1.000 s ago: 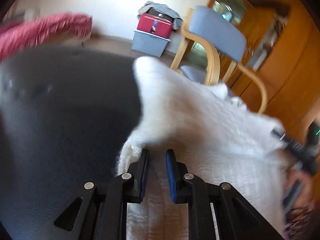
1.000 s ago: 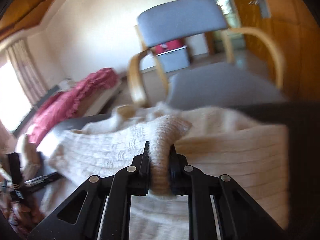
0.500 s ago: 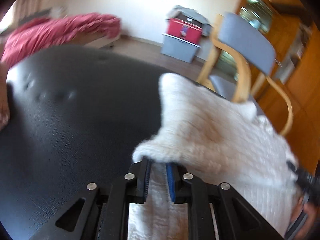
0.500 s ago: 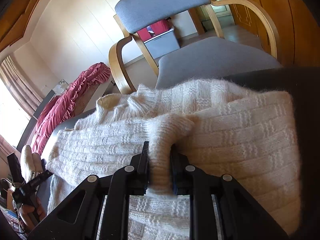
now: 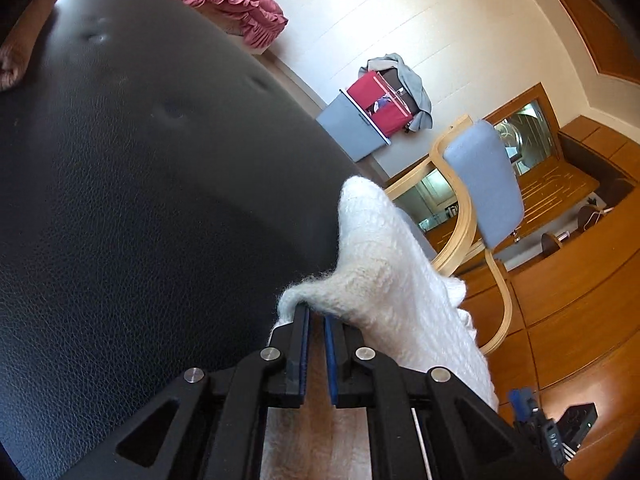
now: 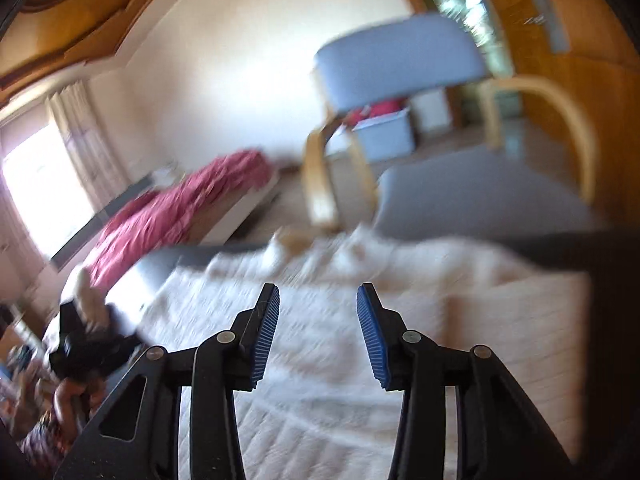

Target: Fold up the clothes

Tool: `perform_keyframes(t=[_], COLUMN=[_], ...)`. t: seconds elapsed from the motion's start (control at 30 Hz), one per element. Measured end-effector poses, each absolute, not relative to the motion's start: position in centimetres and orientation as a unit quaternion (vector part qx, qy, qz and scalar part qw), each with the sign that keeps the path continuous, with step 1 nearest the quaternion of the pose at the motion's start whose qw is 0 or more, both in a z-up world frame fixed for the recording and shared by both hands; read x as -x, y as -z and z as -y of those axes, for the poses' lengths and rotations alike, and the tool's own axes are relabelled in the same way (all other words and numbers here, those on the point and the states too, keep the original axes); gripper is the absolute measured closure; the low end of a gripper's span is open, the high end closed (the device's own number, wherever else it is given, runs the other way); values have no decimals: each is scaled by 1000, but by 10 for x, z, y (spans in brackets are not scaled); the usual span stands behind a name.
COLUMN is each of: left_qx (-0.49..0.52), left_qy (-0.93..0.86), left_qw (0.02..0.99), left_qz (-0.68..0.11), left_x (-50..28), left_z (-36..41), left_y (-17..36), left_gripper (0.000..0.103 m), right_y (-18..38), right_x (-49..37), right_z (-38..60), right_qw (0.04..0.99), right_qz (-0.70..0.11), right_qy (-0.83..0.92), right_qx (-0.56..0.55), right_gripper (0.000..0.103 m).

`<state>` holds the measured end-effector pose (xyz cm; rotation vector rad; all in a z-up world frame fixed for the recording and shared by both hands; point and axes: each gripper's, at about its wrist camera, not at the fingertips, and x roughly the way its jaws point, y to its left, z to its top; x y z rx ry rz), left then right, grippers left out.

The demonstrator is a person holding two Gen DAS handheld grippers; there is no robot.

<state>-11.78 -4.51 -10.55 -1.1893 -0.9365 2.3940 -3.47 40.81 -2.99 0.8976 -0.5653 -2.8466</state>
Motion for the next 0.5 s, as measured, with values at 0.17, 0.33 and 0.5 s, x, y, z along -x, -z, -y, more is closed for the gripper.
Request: perform_keyframes(t=[0.17, 0.33, 0.5], left_qx=[408, 307, 333], left_qy=[-872, -925, -919], left_qw=[97, 57, 161], left_qz=[252, 216, 139], left_x=[97, 64, 106], left_z=[40, 42, -23], left_y=[77, 32, 16], left_gripper=[92, 87, 86], right_y=[56, 57, 59], right_x=[55, 57, 58], right_z=[-398, -398, -406], right_qw=[58, 54, 62], right_qz=[176, 165, 184], right_qy=[911, 911, 909], right_qx=[-370, -373, -369], right_gripper=[66, 66, 63])
